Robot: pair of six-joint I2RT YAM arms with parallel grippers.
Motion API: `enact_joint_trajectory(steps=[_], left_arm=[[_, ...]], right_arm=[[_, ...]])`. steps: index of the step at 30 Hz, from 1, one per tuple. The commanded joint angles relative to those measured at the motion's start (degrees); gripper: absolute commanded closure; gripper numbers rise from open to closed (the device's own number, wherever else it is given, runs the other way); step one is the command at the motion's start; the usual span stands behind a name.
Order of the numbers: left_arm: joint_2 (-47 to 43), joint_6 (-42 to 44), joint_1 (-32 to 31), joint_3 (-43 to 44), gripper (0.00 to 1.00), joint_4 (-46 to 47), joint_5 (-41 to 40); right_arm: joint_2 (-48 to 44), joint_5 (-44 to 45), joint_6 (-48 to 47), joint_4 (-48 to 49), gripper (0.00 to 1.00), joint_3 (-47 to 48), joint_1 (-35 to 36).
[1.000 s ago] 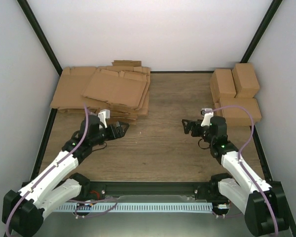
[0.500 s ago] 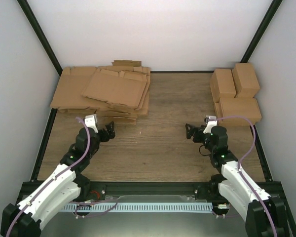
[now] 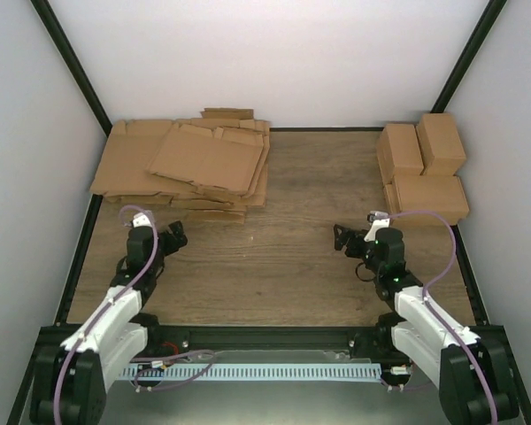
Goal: Fold the paper box
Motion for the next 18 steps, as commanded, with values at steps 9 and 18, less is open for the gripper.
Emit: enact_joint_trajectory(steps=[9,18], left_arm=[[19.5,2.5,5.6,4.8,0.0,8.7,7.5],[22.9,1.6,5.6,5.0,0.0,9.5,11.6]], right_arm=[[6.4,3.6,1.7,1.0,0.0,3.2,0.3],[7.2,1.7,1.0,1.7,0.0,3.3,0.3]])
